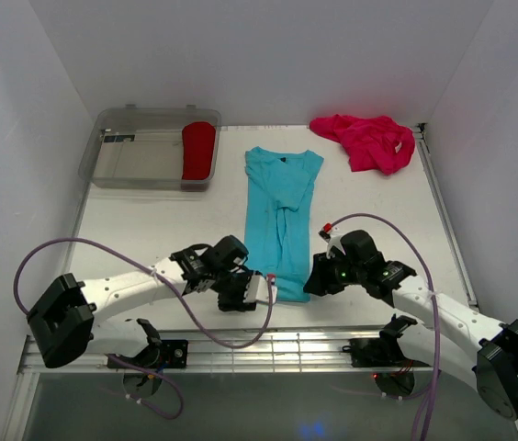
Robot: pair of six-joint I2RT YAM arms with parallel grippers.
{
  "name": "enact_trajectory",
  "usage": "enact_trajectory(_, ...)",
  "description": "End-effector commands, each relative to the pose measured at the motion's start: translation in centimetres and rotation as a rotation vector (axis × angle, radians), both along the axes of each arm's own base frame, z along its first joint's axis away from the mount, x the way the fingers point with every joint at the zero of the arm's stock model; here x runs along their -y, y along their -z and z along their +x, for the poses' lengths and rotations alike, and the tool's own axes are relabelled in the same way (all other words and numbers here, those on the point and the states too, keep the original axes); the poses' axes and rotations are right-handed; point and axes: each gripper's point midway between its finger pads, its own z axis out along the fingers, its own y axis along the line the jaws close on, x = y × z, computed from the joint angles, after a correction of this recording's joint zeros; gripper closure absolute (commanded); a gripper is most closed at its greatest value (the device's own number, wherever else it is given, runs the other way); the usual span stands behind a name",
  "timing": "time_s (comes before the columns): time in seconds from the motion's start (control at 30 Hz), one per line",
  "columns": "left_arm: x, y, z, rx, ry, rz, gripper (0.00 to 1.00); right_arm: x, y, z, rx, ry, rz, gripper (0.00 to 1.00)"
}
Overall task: Roll the t-shirts
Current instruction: Roll the T-shirt to the center of the board.
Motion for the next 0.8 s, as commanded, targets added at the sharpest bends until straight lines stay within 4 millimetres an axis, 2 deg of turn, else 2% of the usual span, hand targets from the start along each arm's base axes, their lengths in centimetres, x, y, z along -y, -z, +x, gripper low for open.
enact_trajectory(0.0,1.4,-0.3,-0.1,0.163,0.097,-0.077,0.43,0.4,1.5,-2.3,-0.227,0.140,0.026,0.56)
enact_trajectory(0.1,2.1,0.4,0.5,0.183,0.082,-0.069,0.41,0.7,2.0,-2.6,-0.238,0.159,0.027,0.54)
enact_trajectory(0.17,1.8,1.9,1.0,0.179,0.055,-0.021,0.42,0.7,2.4,-2.6,-0.238,0.153,0.023,0.54)
enact_trajectory(0.27,1.5,3.3,0.0,0.146,0.084,0.001,0.42,0.5,3.4,-3.3,-0.282,0.127,0.021,0.54)
enact_trajectory(0.37,1.3,3.8,0.2,0.178,0.086,0.001,0.42,0.0,3.6,-3.3,-0.299,0.121,0.047,0.54)
enact_trajectory(0.47,1.0,4.3,0.8,0.200,0.065,0.031,0.47,-0.2,3.8,-3.1,-0.298,0.126,0.054,0.55)
enact_trajectory(0.5,0.9,4.6,0.9,0.199,0.065,0.041,0.53,-0.2,3.9,-3.0,-0.294,0.129,0.055,0.55)
enact_trajectory(0.57,0.7,5.0,0.7,0.192,0.067,0.054,0.58,-0.4,3.9,-2.7,-0.291,0.135,0.059,0.57)
enact_trajectory(0.77,0.7,4.9,1.3,0.206,0.039,0.061,0.62,-0.8,3.5,-2.2,-0.289,0.136,0.093,0.55)
